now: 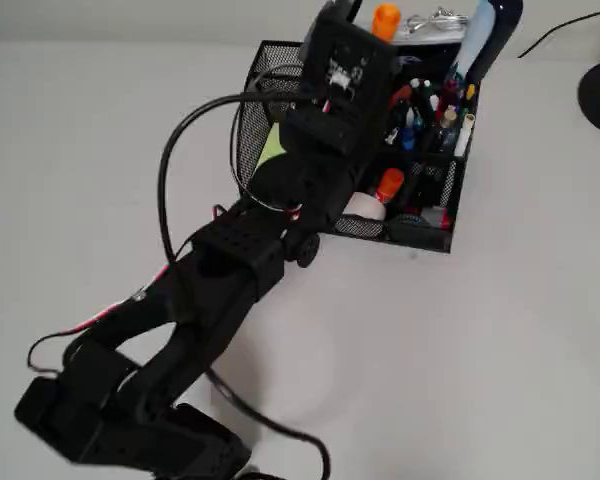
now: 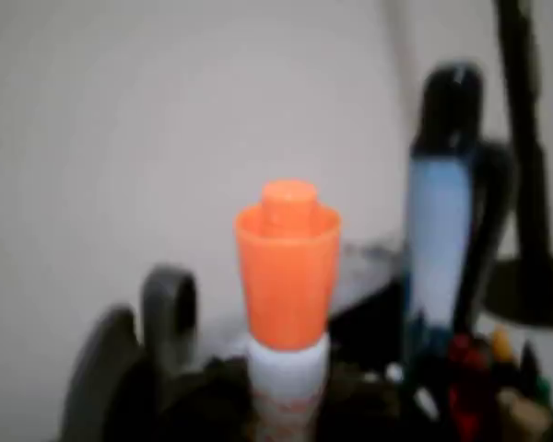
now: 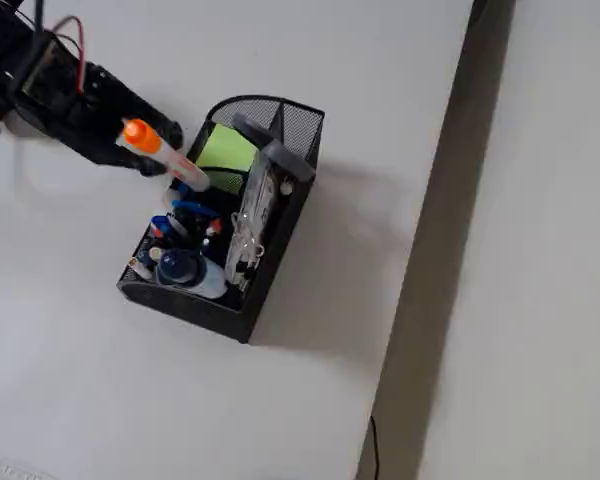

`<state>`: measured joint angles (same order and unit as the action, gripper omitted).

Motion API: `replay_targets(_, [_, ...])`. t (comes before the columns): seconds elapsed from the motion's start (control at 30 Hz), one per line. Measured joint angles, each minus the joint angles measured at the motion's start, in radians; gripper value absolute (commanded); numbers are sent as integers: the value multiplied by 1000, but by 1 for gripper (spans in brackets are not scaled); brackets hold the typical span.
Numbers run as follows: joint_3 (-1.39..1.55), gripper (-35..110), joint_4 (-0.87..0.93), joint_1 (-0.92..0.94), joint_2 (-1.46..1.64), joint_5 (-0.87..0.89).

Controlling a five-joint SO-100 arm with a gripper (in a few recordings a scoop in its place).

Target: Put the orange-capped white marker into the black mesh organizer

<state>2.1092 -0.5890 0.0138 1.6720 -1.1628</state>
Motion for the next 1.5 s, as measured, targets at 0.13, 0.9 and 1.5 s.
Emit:
replay_targets(0.13, [26, 0, -58, -12, -48, -15])
replay_targets(0.9, [178, 44, -511, -8, -353, -170])
replay_targets(1.5, [225, 0, 1029, 86, 805, 548])
